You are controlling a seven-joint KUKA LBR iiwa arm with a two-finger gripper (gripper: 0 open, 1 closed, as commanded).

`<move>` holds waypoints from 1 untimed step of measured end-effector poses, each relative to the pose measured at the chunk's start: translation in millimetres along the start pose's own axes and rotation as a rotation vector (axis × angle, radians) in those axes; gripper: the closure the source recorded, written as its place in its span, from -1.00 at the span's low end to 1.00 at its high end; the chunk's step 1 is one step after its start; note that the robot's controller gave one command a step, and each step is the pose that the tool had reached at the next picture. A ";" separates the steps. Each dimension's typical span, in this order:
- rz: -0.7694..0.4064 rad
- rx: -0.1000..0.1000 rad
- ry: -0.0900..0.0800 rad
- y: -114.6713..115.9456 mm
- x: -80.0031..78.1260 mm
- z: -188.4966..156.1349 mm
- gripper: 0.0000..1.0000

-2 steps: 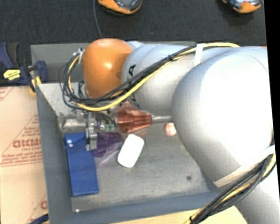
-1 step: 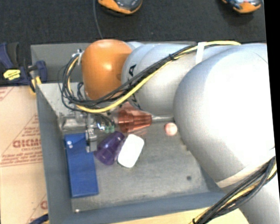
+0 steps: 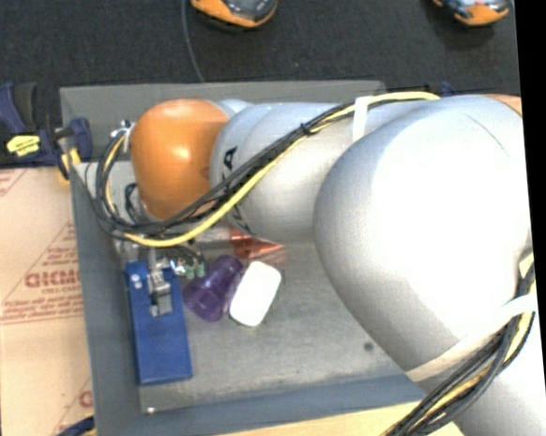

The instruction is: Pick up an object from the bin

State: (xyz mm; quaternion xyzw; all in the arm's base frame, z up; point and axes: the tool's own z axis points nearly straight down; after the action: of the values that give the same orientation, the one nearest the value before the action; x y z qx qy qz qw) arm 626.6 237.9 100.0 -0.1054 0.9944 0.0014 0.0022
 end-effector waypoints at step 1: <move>0.056 0.000 -0.010 -4.7 -12.2 29.3 -1.00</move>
Offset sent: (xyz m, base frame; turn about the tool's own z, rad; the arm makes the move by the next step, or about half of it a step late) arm 0.0027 -0.0047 -0.0300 0.1084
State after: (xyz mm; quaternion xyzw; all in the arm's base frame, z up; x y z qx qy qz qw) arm 639.7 236.0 70.7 -0.0776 0.9970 0.0022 0.0072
